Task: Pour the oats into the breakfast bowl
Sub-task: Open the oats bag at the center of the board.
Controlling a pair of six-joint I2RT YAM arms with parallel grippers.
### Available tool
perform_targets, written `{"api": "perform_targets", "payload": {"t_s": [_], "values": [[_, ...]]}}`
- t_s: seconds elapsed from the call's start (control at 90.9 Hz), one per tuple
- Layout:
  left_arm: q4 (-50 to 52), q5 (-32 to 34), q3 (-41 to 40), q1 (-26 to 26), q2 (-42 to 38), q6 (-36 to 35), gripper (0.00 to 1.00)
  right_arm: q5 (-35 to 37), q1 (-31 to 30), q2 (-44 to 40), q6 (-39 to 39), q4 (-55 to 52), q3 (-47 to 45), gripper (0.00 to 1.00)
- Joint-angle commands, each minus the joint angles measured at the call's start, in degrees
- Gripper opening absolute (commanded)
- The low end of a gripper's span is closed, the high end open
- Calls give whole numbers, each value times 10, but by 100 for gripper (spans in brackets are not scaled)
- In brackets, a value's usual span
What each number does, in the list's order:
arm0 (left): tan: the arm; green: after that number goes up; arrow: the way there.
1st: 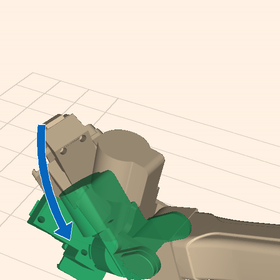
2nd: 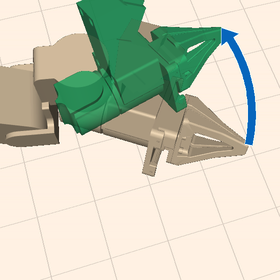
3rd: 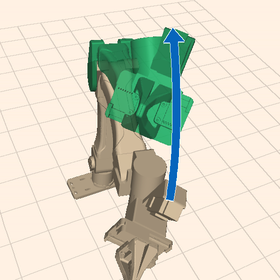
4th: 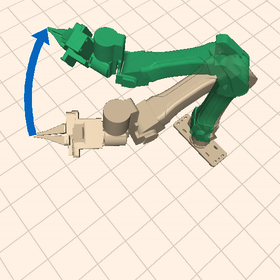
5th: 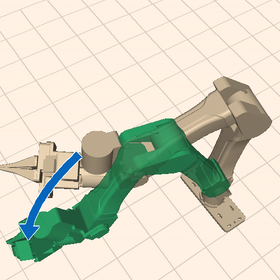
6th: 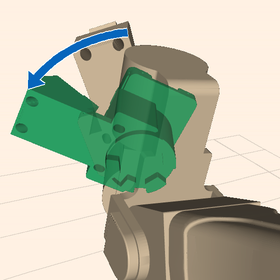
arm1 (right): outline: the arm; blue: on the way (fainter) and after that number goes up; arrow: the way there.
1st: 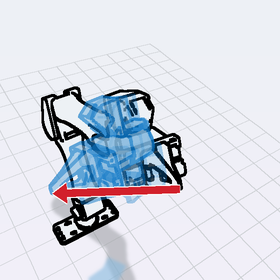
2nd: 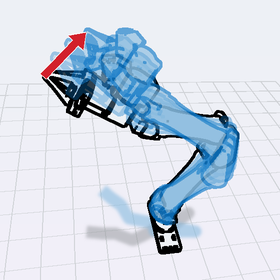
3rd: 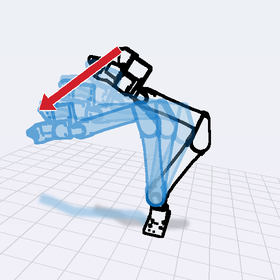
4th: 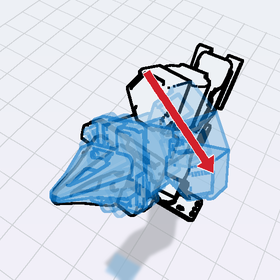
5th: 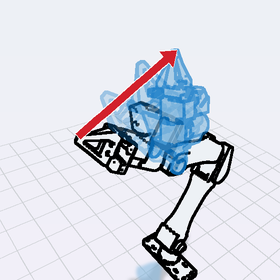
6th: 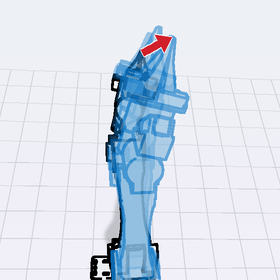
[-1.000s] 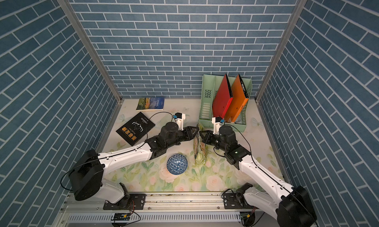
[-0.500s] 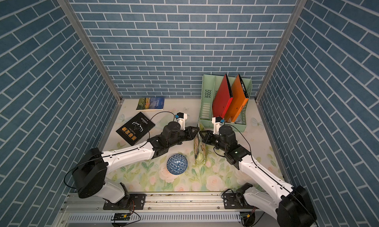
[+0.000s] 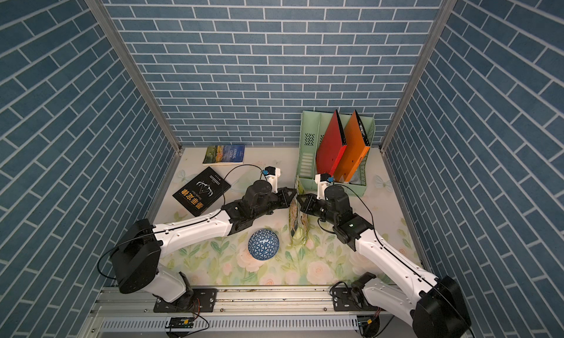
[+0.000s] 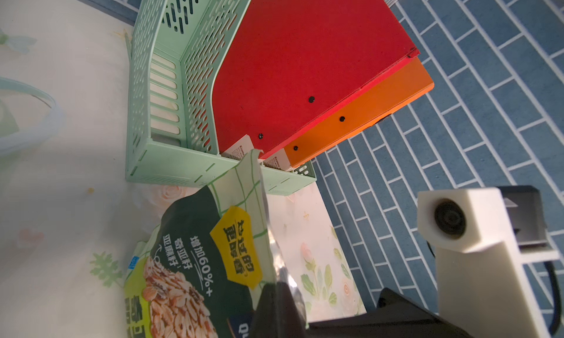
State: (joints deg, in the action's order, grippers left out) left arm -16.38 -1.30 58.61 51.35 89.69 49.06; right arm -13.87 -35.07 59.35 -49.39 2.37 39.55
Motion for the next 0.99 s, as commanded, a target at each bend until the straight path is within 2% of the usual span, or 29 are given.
{"api": "perform_targets", "payload": {"t_s": [0.0,0.132,0.319,0.44,0.704,0.825,0.935,0.979], "values": [[32,29,4,-1,-7,-10,0,47,-2,-13,35,-37,31,0],[24,29,3,-1,-20,-20,0,90,-3,-13,45,-70,54,0],[101,96,47,-1,-42,-40,0,247,0,-2,72,-171,119,0],[120,98,70,-1,-44,-42,0,279,2,9,105,-186,151,0],[146,68,140,-7,-41,-42,0,229,29,68,178,-184,219,0],[183,92,170,-8,-33,-44,0,221,59,98,210,-190,242,0],[203,112,182,-10,-25,-38,0,117,104,117,231,-131,237,0],[215,129,188,-10,-19,-28,0,102,108,120,236,-108,232,0]]}}
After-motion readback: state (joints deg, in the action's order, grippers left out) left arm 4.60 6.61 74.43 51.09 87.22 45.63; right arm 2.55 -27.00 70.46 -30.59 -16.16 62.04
